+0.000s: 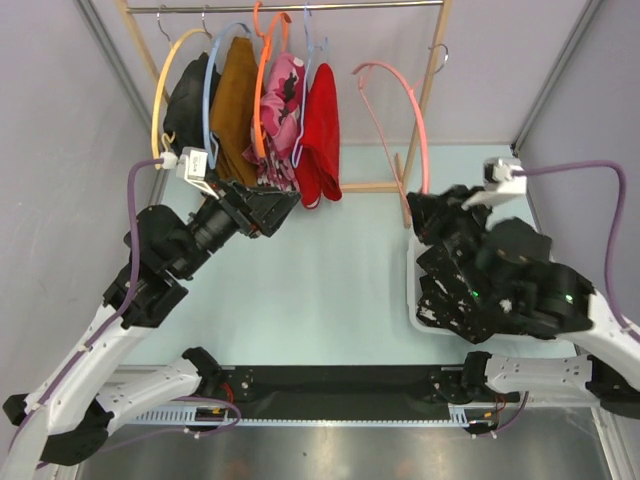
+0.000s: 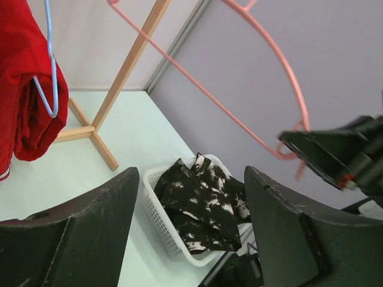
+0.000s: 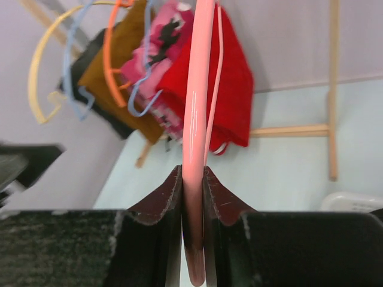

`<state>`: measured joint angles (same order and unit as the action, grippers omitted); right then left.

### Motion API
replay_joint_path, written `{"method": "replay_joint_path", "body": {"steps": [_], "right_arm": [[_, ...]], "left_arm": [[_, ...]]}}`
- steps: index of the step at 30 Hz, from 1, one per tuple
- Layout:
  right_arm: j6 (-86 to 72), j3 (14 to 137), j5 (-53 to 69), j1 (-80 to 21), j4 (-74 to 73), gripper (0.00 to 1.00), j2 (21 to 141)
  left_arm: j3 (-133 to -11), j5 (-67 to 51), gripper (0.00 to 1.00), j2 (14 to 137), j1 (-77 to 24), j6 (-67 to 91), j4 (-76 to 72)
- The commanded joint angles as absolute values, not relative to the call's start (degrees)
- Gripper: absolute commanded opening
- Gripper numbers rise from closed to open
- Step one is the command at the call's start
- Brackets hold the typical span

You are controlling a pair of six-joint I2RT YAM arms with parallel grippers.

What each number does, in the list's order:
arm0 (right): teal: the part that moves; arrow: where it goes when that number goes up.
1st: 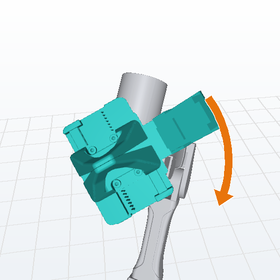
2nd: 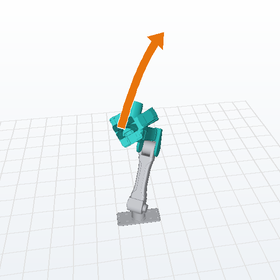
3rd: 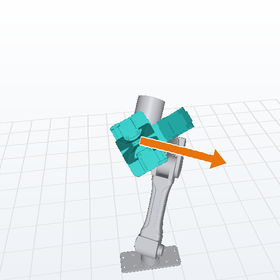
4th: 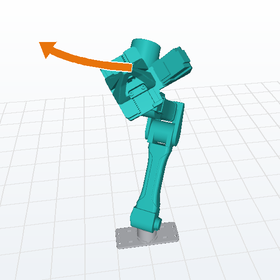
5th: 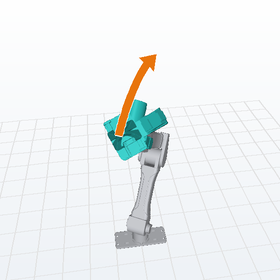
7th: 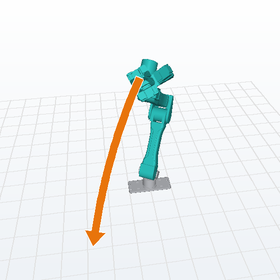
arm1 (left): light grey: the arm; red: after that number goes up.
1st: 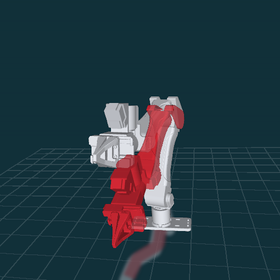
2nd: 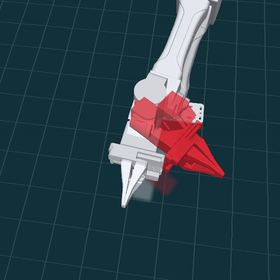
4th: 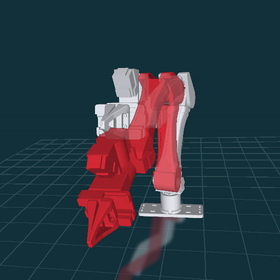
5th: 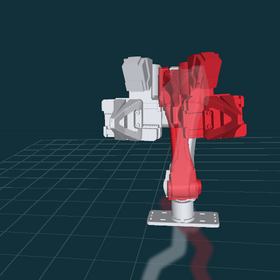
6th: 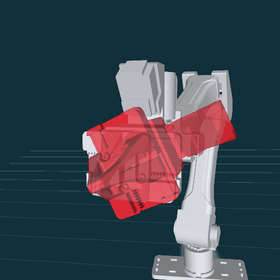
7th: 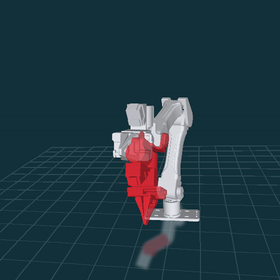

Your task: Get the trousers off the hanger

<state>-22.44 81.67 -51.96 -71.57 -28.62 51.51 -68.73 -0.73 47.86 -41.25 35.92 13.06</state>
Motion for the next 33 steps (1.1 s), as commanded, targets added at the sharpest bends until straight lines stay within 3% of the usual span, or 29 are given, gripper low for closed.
{"method": "replay_joint_path", "body": {"steps": [1, 4, 13, 23, 33], "right_arm": [[-22.2, 86.0, -43.5, -59.3, -29.4, 0.00, 56.4], [-22.5, 85.6, -31.7, -48.4, -27.1, 0.00, 58.6], [-16.3, 90.4, -20.0, -38.0, -18.5, 0.00, 66.5], [-14.6, 91.6, -18.4, -35.6, -10.7, 0.00, 70.8], [-13.5, 80.2, -21.1, -35.7, 2.9, 0.00, 62.9]], "left_arm": [[-69.5, -0.7, 0.76, 47.1, -41.5, 34.4, 12.4], [-69.7, -1.2, 0.76, 47.2, -41.5, 34.3, 12.5], [-69.7, -2.1, 0.76, 47.5, -41.5, 32.9, 13.2], [-70.6, -4.4, 0.76, 48.8, -41.5, 33.2, 12.6], [-70.3, -4.7, 0.76, 49.0, -41.5, 32.7, 12.5]]}}
